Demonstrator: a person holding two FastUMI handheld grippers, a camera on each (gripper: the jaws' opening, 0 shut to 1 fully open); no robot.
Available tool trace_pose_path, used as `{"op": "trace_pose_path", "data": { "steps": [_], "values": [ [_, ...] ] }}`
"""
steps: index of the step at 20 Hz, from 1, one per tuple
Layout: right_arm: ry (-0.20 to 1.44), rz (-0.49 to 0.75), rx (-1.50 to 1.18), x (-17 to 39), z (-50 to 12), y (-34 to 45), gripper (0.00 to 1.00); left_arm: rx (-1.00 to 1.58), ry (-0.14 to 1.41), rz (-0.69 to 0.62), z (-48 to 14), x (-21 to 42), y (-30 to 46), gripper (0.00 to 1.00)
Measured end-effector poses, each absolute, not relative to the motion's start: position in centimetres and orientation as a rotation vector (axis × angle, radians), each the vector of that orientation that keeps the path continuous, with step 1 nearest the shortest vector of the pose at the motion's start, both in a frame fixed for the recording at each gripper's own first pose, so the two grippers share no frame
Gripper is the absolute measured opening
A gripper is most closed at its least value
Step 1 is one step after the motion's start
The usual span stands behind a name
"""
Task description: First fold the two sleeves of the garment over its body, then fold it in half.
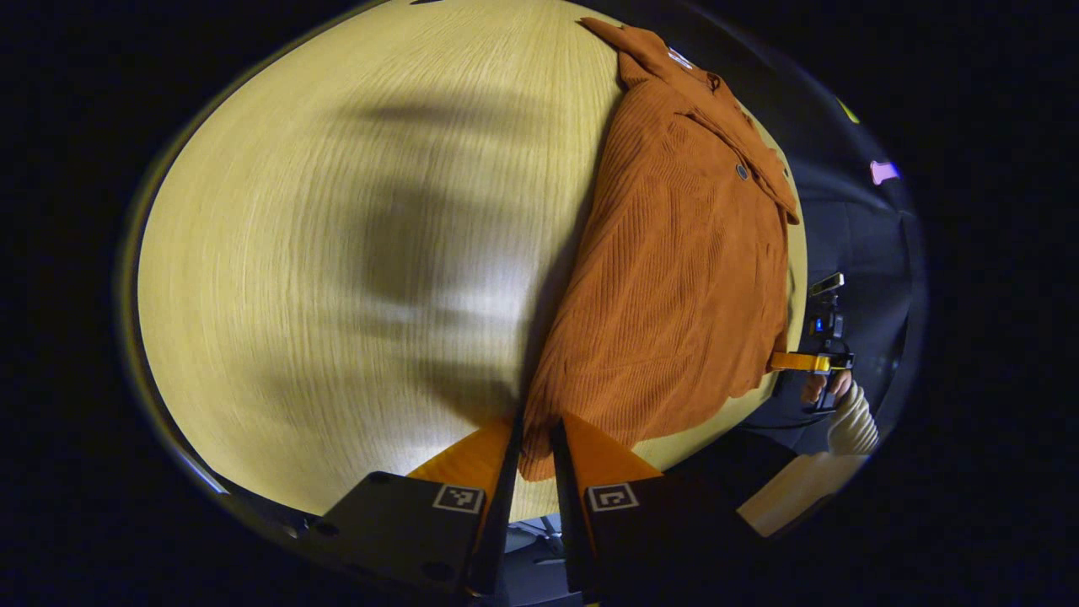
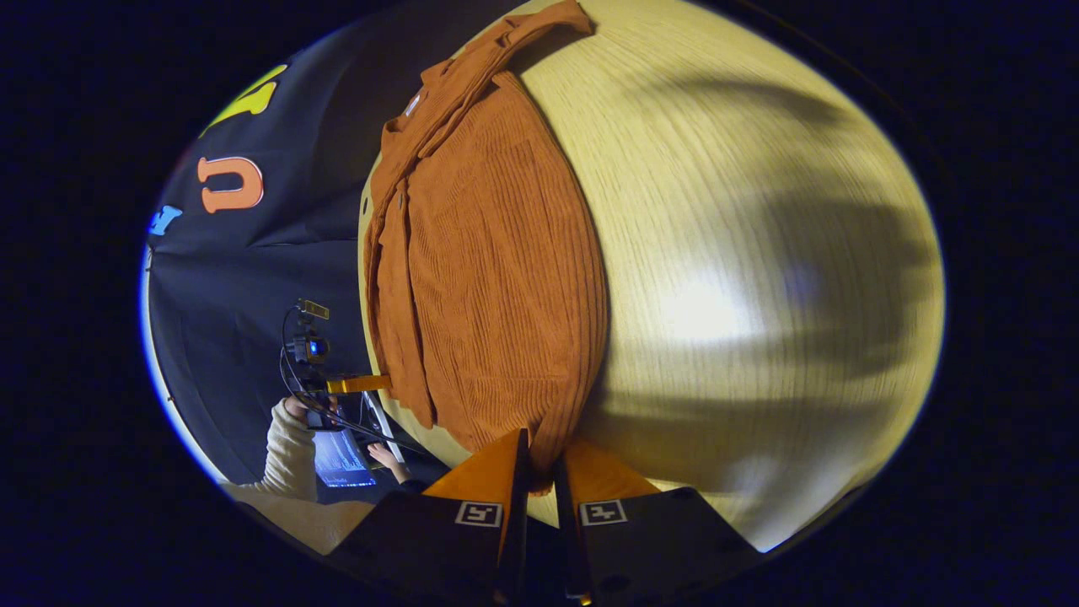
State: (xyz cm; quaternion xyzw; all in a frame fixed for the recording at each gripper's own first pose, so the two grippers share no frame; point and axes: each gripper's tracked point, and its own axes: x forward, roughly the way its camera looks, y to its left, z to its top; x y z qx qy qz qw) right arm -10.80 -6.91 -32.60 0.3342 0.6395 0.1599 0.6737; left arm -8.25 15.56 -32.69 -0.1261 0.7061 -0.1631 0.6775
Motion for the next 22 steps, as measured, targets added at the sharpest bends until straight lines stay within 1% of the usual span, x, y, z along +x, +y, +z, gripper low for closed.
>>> {"op": "trace_pose_path", "data": {
  "steps": [1,2,3,4,5,6,7,10,13,15,18,22],
  "values": [
    [1.437,0.361,0.741,-10.9,-32.8,-7.0,0.19,-0.220,1.575,-0.376,-32.8,-8.2,15.7,0.29],
    [1.433,0.369,0.740,-10.8,-32.4,-7.3,0.14,-0.179,1.570,-0.382,-32.8,-8.1,15.7,0.27],
    [1.431,0.374,0.735,-11.0,-32.6,-7.0,0.11,-0.160,1.574,-0.368,-32.8,-7.9,15.9,0.22],
    [1.430,0.375,0.729,-10.9,-32.6,-7.0,0.11,-0.161,1.572,-0.350,-32.6,-7.6,15.8,0.19],
    [1.426,0.382,0.721,-11.0,-32.6,-7.0,0.11,-0.164,1.557,-0.353,-32.3,-7.3,15.7,0.11],
    [1.425,0.380,0.699,-11.9,-34.2,-5.8,0.11,-0.160,1.555,-0.354,-32.3,-7.7,15.8,0.07],
    [1.426,0.382,0.655,-11.3,-32.5,-7.7,0.05,-0.182,1.550,-0.364,-32.0,-7.2,15.2,0.03],
    [1.429,0.399,0.635,-11.7,-31.9,-8.0,0.05,-0.274,1.552,-0.381,-31.7,-7.6,14.1,0.03],
    [1.345,0.448,0.686,-11.1,-28.9,-7.6,0.05,-0.354,1.508,-0.428,-29.7,-7.3,13.0,0.03],
    [1.274,0.503,0.713,-10.7,-25.9,-7.0,0.05,-0.414,1.470,-0.474,-27.6,-6.4,11.9,0.03],
    [1.175,0.556,0.731,-9.0,-21.8,-6.6,0.05,-0.497,1.379,-0.518,-24.1,-4.5,10.8,0.03],
    [1.062,0.602,0.738,-5.2,-16.6,-6.1,0.05,-0.625,1.211,-0.529,-20.4,-0.9,11.6,0.02]
  ]
}}
